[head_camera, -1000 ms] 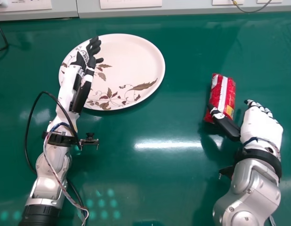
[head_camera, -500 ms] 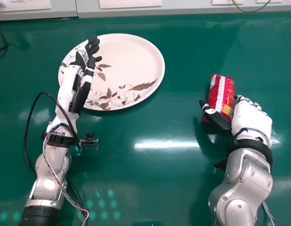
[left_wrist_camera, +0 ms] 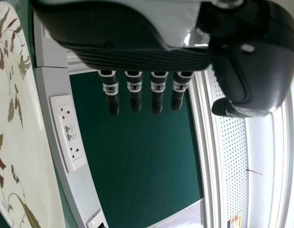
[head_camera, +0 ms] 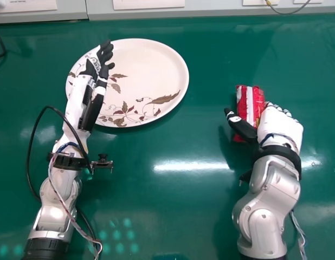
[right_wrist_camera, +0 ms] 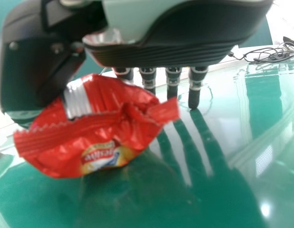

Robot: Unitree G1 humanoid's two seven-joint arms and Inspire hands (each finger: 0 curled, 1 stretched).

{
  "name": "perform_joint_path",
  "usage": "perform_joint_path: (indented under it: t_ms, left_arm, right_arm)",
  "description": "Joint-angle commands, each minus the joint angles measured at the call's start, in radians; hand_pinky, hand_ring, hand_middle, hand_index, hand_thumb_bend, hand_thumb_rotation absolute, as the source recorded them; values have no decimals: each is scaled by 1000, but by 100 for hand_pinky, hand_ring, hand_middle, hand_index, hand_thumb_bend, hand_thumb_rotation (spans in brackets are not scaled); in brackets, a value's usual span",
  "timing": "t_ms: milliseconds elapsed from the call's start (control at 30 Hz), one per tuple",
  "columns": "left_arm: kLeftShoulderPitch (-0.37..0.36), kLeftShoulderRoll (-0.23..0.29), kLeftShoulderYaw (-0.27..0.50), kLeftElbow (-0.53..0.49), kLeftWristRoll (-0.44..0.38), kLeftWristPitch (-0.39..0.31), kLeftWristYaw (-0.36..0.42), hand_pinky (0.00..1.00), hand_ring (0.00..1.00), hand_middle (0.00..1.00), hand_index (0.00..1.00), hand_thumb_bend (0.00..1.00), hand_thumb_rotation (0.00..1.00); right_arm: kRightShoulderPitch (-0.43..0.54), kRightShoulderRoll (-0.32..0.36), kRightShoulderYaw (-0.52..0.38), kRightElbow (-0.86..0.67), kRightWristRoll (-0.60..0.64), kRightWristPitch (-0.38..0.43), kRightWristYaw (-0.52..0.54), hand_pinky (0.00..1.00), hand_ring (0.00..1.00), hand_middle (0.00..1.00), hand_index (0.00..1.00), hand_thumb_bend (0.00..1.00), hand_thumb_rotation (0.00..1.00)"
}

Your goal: Pick up biscuit and place it in the plate

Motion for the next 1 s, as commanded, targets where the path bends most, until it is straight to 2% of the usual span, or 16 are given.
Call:
perform_joint_path:
  t_ms: [0,67,100,133,200,233,267,333,433,667,700,733,833,967]
  left_arm:
    - [40,-20,-8,42,-14,-14,-5,93,100,100,99,39,56]
    - [36,-18,-6,49,-17,-23,-6,94,100,100,99,38,56]
    - [35,-17,-5,50,-17,-24,-5,93,100,100,99,37,56]
    - [34,-14,-4,50,-16,-25,-4,92,100,99,99,38,56]
    - [34,-9,-2,49,-11,-24,-3,91,99,99,99,40,57]
    - [34,-8,-1,45,-10,-22,-2,90,99,99,99,40,58]
    - [34,-8,-1,40,-13,-19,-3,89,99,99,99,40,57]
    - [37,-9,1,30,-15,-11,-2,90,99,99,99,38,56]
    - [44,-11,3,10,-10,6,5,90,98,99,100,36,54]
    - [58,-15,6,-21,-17,36,0,95,100,99,100,37,52]
    - [57,-14,6,-18,-19,31,-2,95,100,99,100,36,52]
    - [56,-13,6,-16,-17,28,-2,96,100,99,100,36,52]
    - [52,-13,6,-9,-13,23,1,94,99,99,100,36,53]
    - [48,-11,6,1,-15,17,-1,94,99,99,100,38,54]
  right_arm:
    - [1,-6,-7,58,4,6,62,91,96,99,95,89,34]
    - [-19,-42,-4,97,-26,-11,91,87,93,95,92,87,35]
    - [-31,-58,-5,119,-38,-17,100,80,87,90,87,86,35]
    - [-45,-65,-11,141,-38,-9,93,67,74,80,81,86,32]
    - [-68,-78,-17,179,-40,3,74,45,54,65,68,84,12]
    - [-79,-89,-19,191,-37,3,71,37,46,60,62,81,5]
    - [-86,-103,-18,199,-35,-1,69,32,41,56,60,78,3]
    - [-97,-134,-13,214,-34,-11,55,27,38,50,56,58,0]
    - [-112,-158,-10,226,-24,-10,22,17,39,50,51,52,0]
    - [-135,-191,-2,228,-7,-6,-3,10,40,50,49,51,0]
    - [-134,-191,-1,225,-2,-5,-11,9,27,49,49,52,0]
    - [-135,-191,0,223,1,-3,-15,8,19,48,49,52,0]
    - [-137,-195,4,219,9,1,-16,8,15,47,49,52,0]
    - [-137,-195,8,213,14,9,-14,9,16,47,49,52,0]
